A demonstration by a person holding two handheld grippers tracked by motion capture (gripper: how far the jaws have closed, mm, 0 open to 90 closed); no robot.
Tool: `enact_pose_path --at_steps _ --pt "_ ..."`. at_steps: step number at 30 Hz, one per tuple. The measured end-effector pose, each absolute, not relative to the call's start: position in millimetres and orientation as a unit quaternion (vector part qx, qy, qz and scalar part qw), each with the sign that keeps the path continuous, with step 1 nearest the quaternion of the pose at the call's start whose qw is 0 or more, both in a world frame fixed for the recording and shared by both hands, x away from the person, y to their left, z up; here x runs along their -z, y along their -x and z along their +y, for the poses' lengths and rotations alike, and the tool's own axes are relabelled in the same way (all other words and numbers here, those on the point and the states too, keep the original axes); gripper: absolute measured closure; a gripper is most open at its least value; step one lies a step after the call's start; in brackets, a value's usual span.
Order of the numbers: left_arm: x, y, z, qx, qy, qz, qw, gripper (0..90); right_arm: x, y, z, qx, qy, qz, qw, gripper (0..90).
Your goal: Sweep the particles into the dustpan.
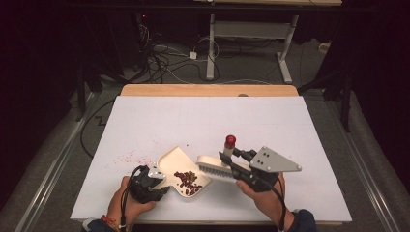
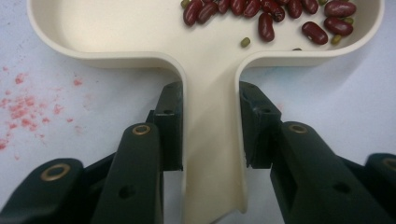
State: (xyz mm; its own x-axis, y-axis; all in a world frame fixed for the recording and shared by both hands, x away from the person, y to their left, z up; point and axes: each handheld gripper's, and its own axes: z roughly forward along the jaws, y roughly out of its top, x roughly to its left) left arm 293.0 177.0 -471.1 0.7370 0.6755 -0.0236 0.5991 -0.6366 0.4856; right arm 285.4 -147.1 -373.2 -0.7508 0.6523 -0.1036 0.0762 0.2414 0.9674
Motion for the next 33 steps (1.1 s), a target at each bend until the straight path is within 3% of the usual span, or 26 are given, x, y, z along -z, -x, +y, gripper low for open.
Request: enact_pose_path --at_steps 13,19,27,33 --pt "471 -295 183 -0.074 -0.901 0.354 0.241 63.3 369 -378 -123 -0.558 -0.257 0.725 0.312 69.7" --pt "471 -296 187 -0.074 -0.899 0.359 0.240 63.3 378 -408 -104 -0.560 -0.272 0.724 0.298 69.7" --pt "471 -300 195 -0.079 -0.893 0.373 0.239 63.2 395 -420 -79 -0.535 -0.269 0.745 0.295 69.7" --pt "472 -301 198 -0.080 -0.890 0.380 0.240 63.3 399 -404 -75 -0.544 -0.257 0.752 0.271 69.5"
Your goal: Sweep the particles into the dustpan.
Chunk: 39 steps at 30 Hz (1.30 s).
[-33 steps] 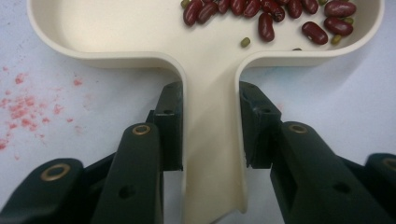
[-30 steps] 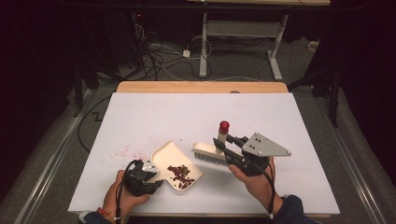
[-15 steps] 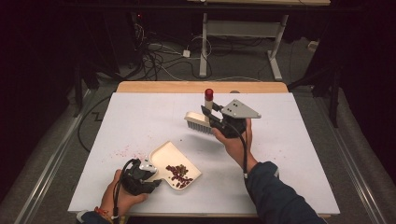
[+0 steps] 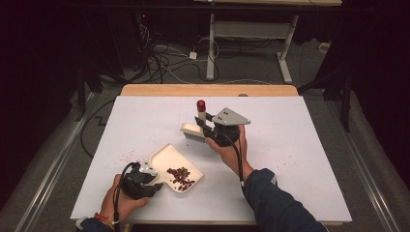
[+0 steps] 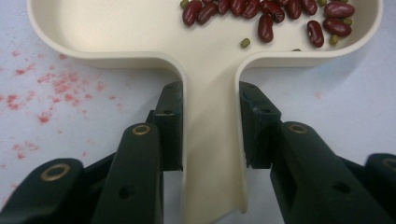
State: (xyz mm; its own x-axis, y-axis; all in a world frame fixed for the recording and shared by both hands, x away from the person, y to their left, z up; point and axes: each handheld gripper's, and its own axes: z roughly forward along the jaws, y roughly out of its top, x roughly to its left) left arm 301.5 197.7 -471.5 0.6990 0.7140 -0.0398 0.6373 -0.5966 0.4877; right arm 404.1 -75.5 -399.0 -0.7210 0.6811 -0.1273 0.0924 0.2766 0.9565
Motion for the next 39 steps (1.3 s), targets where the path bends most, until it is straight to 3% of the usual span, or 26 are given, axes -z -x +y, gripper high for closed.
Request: enact_pose_path --at_steps 12,15,20,26,31,39 --pt "471 -303 198 -0.083 -0.888 0.385 0.237 63.3 395 -341 -90 -0.581 -0.218 0.756 0.206 69.6" --pt "472 -303 198 -0.083 -0.887 0.387 0.237 63.2 389 -331 -97 -0.589 -0.215 0.750 0.212 69.6" --pt "471 -303 199 -0.084 -0.887 0.387 0.237 63.3 382 -331 -112 -0.588 -0.230 0.726 0.272 69.6" --pt "472 -305 202 -0.080 -0.885 0.392 0.239 63.3 394 -348 -109 -0.575 -0.249 0.717 0.306 69.6" --pt "472 -305 203 -0.080 -0.884 0.393 0.240 63.2 410 -361 -98 -0.583 -0.264 0.715 0.281 69.6" --pt "472 -304 204 -0.084 -0.883 0.394 0.239 63.2 413 -347 -80 -0.589 -0.232 0.733 0.250 69.0"
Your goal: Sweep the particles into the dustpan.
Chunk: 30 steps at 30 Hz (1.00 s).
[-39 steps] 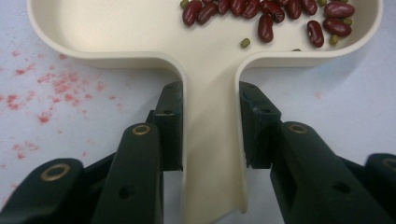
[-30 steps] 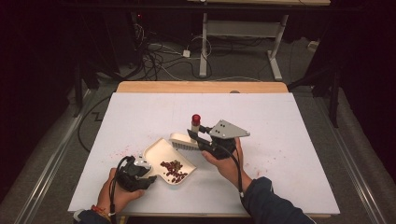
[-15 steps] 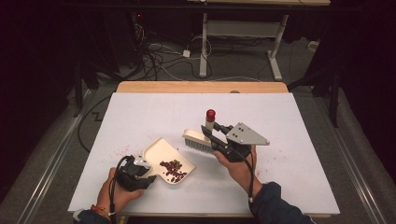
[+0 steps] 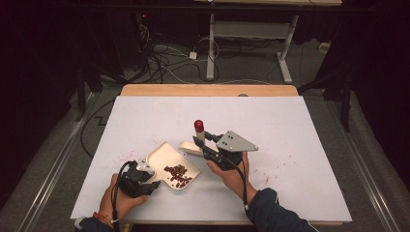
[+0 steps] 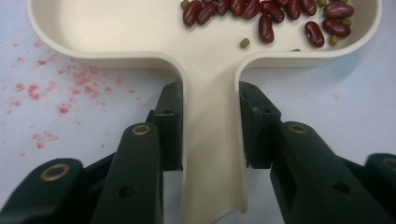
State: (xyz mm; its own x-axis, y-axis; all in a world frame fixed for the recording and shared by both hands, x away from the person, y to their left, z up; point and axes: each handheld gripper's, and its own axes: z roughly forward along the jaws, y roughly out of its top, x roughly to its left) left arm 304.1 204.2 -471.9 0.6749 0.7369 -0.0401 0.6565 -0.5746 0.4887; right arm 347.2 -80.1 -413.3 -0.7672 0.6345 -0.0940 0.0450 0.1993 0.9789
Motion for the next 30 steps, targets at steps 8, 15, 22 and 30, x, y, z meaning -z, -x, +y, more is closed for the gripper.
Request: enact_pose_path --at_steps 8,15,22,30 --pt "472 -304 205 -0.085 -0.883 0.396 0.239 63.2 407 -337 -83 -0.600 -0.218 0.734 0.231 69.7" --pt "472 -305 206 -0.084 -0.883 0.396 0.239 63.2 400 -339 -93 -0.603 -0.235 0.721 0.249 69.7" --pt "472 -306 206 -0.082 -0.880 0.402 0.240 63.2 403 -361 -92 -0.604 -0.269 0.688 0.297 69.6" --pt "472 -307 208 -0.080 -0.880 0.400 0.244 63.2 416 -380 -71 -0.597 -0.258 0.705 0.283 69.7"
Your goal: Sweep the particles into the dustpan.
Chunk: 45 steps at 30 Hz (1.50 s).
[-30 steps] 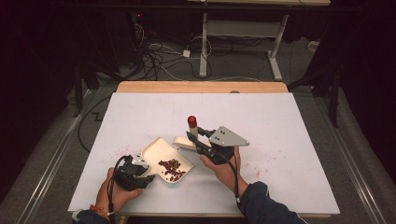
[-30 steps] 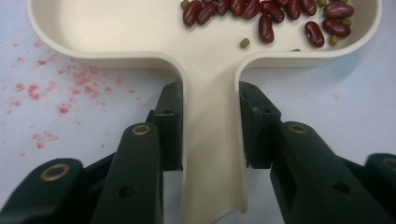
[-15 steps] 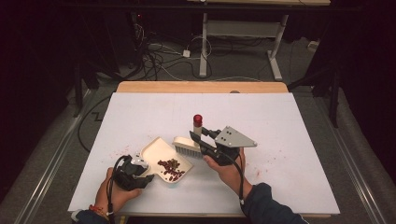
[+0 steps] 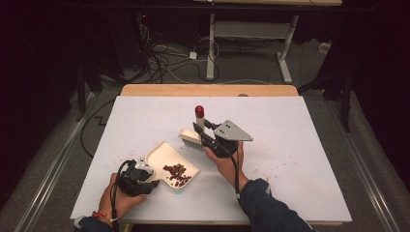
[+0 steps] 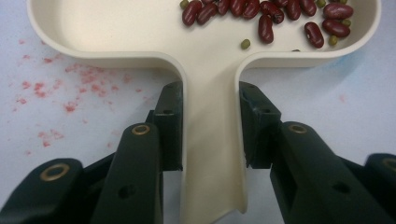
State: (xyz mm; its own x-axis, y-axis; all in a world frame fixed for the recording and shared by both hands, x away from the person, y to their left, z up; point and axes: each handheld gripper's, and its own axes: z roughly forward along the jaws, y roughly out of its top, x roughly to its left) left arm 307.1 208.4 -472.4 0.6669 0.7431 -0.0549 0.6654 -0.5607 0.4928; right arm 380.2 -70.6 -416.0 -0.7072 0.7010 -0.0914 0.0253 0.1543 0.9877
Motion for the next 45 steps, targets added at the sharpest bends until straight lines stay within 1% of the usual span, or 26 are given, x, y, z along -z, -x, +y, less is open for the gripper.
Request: enact_pose_path --at_steps 4,8,10,13,17,20,29,35,45 --pt "472 -306 210 -0.083 -0.877 0.405 0.245 63.2 416 -375 -67 -0.607 -0.244 0.712 0.255 69.5" --pt "471 -306 211 -0.084 -0.877 0.406 0.244 63.2 417 -371 -65 -0.612 -0.237 0.715 0.242 69.4" --pt "471 -307 211 -0.086 -0.876 0.407 0.244 63.2 416 -370 -67 -0.620 -0.230 0.716 0.223 69.6" --pt "470 -308 213 -0.087 -0.875 0.410 0.244 63.2 414 -367 -69 -0.625 -0.229 0.714 0.220 69.7" --pt "471 -308 214 -0.089 -0.872 0.414 0.244 63.2 409 -363 -74 -0.625 -0.231 0.708 0.234 69.7" --pt "471 -308 215 -0.089 -0.871 0.417 0.246 63.1 404 -362 -81 -0.626 -0.238 0.704 0.236 69.7" --pt "473 -309 217 -0.091 -0.868 0.423 0.244 63.1 381 -355 -121 -0.622 -0.242 0.702 0.247 69.6" --pt "472 -308 216 -0.094 -0.867 0.427 0.242 63.1 370 -346 -159 -0.619 -0.250 0.702 0.246 69.6" --pt "471 -307 219 -0.096 -0.861 0.434 0.247 63.1 342 -324 -214 -0.600 -0.268 0.713 0.244 69.5"
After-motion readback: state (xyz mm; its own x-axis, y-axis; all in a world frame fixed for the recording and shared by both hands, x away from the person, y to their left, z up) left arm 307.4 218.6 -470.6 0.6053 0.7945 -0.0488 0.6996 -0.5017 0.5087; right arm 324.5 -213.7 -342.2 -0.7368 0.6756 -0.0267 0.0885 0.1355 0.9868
